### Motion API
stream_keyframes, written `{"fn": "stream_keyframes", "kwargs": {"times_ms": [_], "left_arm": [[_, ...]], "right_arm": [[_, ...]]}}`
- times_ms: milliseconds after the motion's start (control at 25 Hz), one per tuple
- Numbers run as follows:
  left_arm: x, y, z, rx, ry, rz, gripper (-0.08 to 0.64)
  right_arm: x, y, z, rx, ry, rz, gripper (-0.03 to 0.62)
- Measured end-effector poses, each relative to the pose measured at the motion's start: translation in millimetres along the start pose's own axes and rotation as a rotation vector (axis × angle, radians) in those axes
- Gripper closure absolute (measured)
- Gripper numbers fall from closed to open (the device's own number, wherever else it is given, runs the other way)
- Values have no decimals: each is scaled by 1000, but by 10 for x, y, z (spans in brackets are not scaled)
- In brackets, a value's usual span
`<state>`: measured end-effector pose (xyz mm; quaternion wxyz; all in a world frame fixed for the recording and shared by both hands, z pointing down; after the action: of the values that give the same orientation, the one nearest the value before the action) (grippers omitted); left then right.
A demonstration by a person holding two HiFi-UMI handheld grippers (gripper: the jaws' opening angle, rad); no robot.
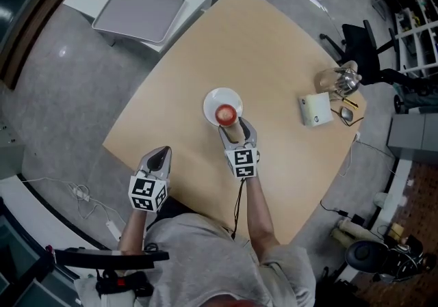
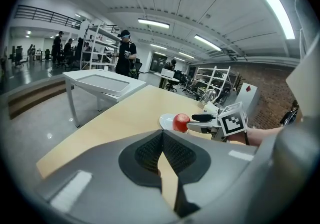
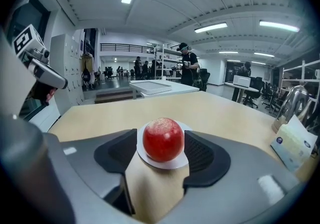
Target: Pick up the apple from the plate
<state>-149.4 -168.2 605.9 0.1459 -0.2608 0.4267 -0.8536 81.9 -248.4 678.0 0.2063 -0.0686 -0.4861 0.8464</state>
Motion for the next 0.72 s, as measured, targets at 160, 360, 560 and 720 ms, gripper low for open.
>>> {"fn": "stream_keyframes", "kwargs": {"times_ms": [160, 360, 560, 720], "left_arm": [[26, -12, 42, 7, 6, -12, 540], [70, -29, 110, 12, 13, -20, 540], [83, -55, 160, 25, 10, -24, 540], [73, -63, 196, 35, 5, -26, 540]], "right_arm": [[-10, -28, 98, -2, -2, -2, 259], [-36, -94, 219, 1, -4, 3, 218], [-53, -142, 292, 9, -4, 9, 212], [-84, -163, 347, 17, -5, 7, 212]]}}
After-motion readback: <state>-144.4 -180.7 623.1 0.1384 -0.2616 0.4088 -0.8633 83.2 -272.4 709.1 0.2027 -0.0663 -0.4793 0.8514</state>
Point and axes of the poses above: the fingertips, and each gripper's own axes: z forward along the fingers, x to its left, y out of its top, the point moved 4 cm from there along -z, backward along the fingers, and after that the axes turned 5 degrees about -y, right-handed, at the moved point
